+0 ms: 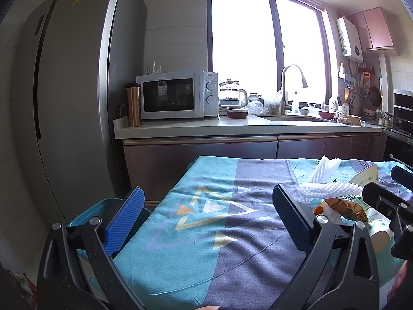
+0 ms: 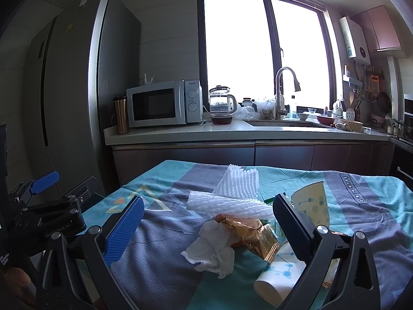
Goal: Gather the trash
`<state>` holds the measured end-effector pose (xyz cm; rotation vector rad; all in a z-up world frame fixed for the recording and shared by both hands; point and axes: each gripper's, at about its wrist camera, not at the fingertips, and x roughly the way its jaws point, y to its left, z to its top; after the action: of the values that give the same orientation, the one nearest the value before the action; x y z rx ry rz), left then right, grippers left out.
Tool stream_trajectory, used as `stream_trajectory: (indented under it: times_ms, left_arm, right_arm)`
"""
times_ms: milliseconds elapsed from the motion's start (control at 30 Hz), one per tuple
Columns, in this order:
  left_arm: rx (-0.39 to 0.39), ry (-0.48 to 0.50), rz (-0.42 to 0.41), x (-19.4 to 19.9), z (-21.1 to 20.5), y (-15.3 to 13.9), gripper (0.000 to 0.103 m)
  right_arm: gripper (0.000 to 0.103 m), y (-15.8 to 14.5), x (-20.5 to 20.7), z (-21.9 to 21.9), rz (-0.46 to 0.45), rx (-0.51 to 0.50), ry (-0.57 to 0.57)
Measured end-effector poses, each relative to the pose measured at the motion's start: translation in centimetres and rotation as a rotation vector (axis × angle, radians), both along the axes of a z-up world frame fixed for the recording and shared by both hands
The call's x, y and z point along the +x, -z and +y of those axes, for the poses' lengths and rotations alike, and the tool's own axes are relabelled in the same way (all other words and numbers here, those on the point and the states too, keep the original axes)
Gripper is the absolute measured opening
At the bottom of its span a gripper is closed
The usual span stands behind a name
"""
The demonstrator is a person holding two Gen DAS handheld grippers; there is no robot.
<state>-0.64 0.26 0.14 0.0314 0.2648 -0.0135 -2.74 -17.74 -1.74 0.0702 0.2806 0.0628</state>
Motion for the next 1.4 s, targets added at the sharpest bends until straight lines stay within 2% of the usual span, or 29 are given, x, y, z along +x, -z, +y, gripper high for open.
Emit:
stream_trajectory:
  times_ms: [1400]
  left_arm:
    - [-0.002, 0.014, 0.015, 0.4, -1.1, 0.1, 0.098]
  right_arm:
    - [0.097, 0.1, 0.5, -0.4, 0.003, 0.009, -0.013]
